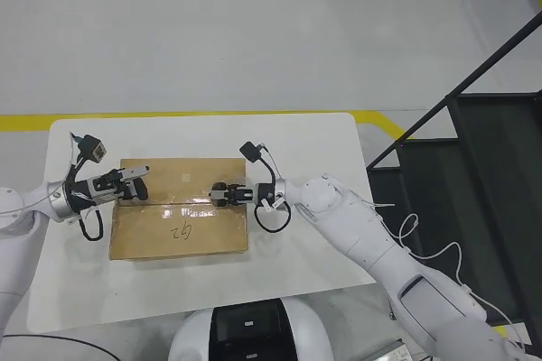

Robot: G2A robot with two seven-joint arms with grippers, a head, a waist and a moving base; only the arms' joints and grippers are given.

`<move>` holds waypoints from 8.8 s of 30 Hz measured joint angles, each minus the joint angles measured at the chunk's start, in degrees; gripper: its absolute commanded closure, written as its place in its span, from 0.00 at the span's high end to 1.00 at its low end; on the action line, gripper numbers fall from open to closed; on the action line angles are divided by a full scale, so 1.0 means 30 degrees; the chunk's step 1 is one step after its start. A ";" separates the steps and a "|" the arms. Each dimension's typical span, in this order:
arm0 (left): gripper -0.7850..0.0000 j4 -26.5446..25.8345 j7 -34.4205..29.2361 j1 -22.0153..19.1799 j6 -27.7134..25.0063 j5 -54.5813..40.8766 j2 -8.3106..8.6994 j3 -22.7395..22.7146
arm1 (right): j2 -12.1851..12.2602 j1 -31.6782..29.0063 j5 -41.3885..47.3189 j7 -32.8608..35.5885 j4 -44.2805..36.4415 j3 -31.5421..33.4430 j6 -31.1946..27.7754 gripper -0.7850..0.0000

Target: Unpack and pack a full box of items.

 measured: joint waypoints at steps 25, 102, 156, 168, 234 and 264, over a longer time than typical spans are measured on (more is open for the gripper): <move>1.00 0.0809 0.1726 0.2945 -0.0606 -0.2567 0.0527 -0.4479 | -0.0398 0.0013 -0.1739 -0.0172 -0.1585 -0.0469 0.1089 1.00; 1.00 0.0662 0.0685 0.2849 0.1118 -0.3374 0.0100 -0.3613 | -0.0872 0.1258 0.0034 0.2203 -0.1329 -0.1008 0.0952 1.00; 1.00 0.0711 0.0299 0.2542 0.1212 -0.2977 -0.0155 -0.3428 | 0.0893 -0.4776 0.0162 0.4653 -0.7378 0.6348 0.3713 1.00; 1.00 0.0861 0.0253 0.2534 0.1074 -0.2916 -0.0184 -0.3490 | 0.0842 -0.3660 -0.0877 0.3956 -0.5955 0.5305 0.5142 1.00; 1.00 0.0491 0.2455 0.5212 0.0668 -0.5838 -0.0161 -0.7177 | -0.6610 0.6721 0.5184 0.5320 0.7964 -0.5220 -0.0096 1.00; 1.00 0.1429 0.0953 0.4855 0.1327 -0.2840 0.0040 -0.7447 | -0.2865 0.2240 0.4675 0.9902 0.1026 0.1035 -0.1642 1.00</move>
